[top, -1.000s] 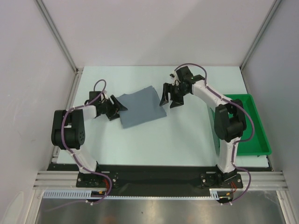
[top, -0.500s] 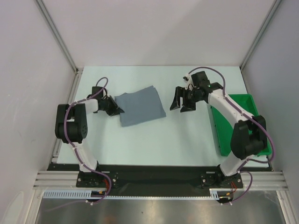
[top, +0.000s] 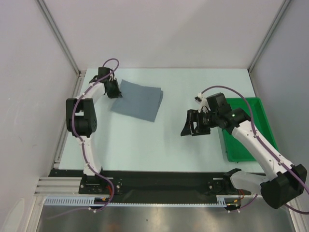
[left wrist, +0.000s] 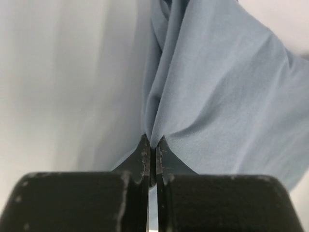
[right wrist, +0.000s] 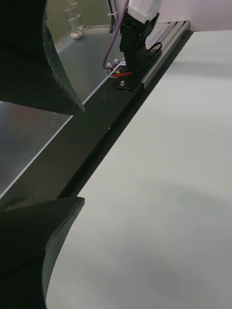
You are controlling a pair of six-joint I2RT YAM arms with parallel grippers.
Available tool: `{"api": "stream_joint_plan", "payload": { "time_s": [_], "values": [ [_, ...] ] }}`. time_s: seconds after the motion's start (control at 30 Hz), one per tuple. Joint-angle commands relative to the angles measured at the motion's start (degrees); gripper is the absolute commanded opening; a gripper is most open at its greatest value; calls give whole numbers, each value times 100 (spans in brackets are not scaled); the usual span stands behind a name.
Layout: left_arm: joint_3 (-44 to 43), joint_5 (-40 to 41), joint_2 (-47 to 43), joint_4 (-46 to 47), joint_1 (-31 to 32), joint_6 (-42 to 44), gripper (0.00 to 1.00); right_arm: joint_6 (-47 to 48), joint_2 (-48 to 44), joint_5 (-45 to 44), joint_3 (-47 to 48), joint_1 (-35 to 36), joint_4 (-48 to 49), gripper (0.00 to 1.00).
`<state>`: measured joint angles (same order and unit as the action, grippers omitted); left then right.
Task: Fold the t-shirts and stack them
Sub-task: Neatly place the folded tshirt to the corner
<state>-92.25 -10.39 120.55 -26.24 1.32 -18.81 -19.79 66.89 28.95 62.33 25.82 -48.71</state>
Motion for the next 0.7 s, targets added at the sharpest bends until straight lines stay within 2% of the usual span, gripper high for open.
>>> {"api": "stream_joint_plan", "payload": {
  "time_s": [0.0, 0.13, 0.43, 0.6, 0.67],
  "values": [
    [-811, 731, 380, -312, -44, 702, 0, 28, -203, -214, -273, 37, -271, 75],
    [-1933, 996, 1004, -478, -115, 949, 0, 72, -98, -495, -300, 19, -157, 75],
    [-3781, 1267, 2033, -357, -1001, 756, 0, -148, 965, -680, 139, -156, 28, 75],
    [-3949, 927, 2270, 92, -1354, 475, 0, -253, 1291, -777, 306, -279, 10, 75],
    [-4283, 864, 2550, 49, -1415, 431, 0, -262, 1458, -803, 446, -323, -7, 75]
  ]
}}
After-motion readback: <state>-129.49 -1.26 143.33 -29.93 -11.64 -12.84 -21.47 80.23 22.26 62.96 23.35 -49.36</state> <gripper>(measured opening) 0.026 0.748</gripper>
